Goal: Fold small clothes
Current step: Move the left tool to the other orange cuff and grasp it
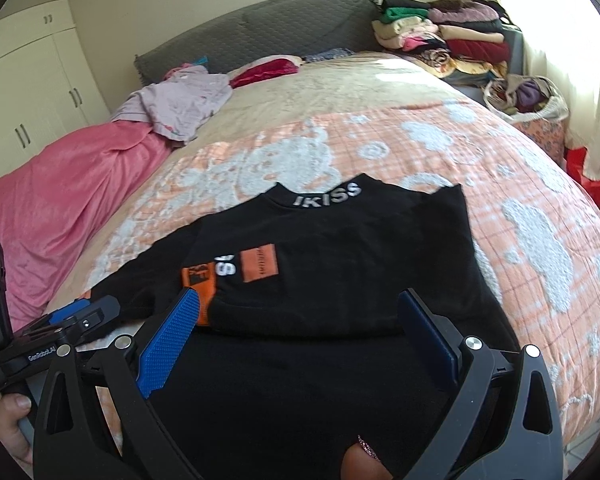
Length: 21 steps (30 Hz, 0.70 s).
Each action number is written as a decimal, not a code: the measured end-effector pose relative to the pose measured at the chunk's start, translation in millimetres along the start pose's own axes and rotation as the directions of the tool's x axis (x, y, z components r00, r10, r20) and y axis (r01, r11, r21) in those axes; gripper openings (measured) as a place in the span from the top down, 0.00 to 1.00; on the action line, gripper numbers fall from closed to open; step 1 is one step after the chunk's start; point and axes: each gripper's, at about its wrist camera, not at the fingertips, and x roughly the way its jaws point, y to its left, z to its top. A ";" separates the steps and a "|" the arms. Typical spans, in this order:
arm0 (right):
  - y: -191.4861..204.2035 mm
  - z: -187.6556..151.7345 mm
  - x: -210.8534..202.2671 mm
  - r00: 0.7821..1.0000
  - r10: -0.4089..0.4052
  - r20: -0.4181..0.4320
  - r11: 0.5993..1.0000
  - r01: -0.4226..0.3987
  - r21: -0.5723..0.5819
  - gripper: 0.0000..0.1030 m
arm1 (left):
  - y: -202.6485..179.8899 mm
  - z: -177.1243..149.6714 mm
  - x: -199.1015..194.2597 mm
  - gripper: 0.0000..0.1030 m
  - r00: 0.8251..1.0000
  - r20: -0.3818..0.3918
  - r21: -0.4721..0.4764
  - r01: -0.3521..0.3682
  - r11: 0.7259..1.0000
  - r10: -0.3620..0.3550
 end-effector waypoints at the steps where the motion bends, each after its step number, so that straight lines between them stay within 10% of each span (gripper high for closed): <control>1: 4.6 1.2 0.2 1.000 0.006 0.002 1.000 -0.006 -0.008 0.05 | 3.2 0.0 -1.4 0.09 1.000 0.002 -0.005 -0.004 1.000 0.004; 21: 84.1 9.1 19.2 0.995 0.100 -0.020 0.983 -0.102 -0.152 0.05 | 65.0 -0.9 -31.0 0.09 0.995 0.051 -0.117 -0.082 0.990 0.088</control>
